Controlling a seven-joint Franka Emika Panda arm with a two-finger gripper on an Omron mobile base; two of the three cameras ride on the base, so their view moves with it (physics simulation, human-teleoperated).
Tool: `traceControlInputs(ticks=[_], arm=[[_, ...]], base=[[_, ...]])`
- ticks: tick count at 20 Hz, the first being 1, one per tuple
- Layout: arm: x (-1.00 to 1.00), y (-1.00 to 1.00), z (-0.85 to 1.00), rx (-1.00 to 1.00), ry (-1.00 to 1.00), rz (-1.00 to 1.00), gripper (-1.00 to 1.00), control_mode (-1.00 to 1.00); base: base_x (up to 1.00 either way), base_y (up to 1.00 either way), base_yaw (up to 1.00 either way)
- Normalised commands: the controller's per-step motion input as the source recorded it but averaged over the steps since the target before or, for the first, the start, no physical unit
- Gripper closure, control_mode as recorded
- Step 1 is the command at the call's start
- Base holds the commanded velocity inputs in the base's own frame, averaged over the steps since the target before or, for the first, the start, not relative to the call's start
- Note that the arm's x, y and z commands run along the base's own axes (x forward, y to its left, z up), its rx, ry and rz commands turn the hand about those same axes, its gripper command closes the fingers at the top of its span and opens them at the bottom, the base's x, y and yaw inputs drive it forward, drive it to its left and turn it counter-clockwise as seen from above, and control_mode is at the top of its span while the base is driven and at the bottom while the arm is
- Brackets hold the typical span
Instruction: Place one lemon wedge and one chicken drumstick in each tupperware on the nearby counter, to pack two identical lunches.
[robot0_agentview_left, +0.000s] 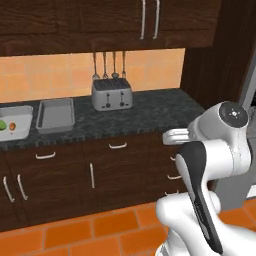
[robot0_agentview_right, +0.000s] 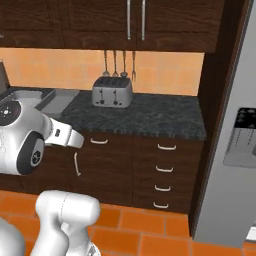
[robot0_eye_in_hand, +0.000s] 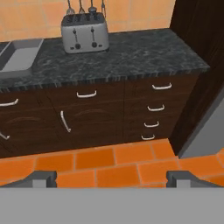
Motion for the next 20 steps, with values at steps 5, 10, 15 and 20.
traceControlInputs(ticks=[5,10,15,20], arm=[[0.0,0.0,0.0,0.0,0.0,0.0,-1.0,1.0],[0.0,0.0,0.0,0.0,0.0,0.0,-1.0,1.0],[0.0,0.0,0.0,0.0,0.0,0.0,-1.0,1.0],[0.0,0.0,0.0,0.0,0.0,0.0,-1.0,1.0]], base=[[0.09,-0.98,0.0],[0.67,-0.73,0.0],[-0.13,-1.0,-0.01],[-0.12,-1.0,0.0]])
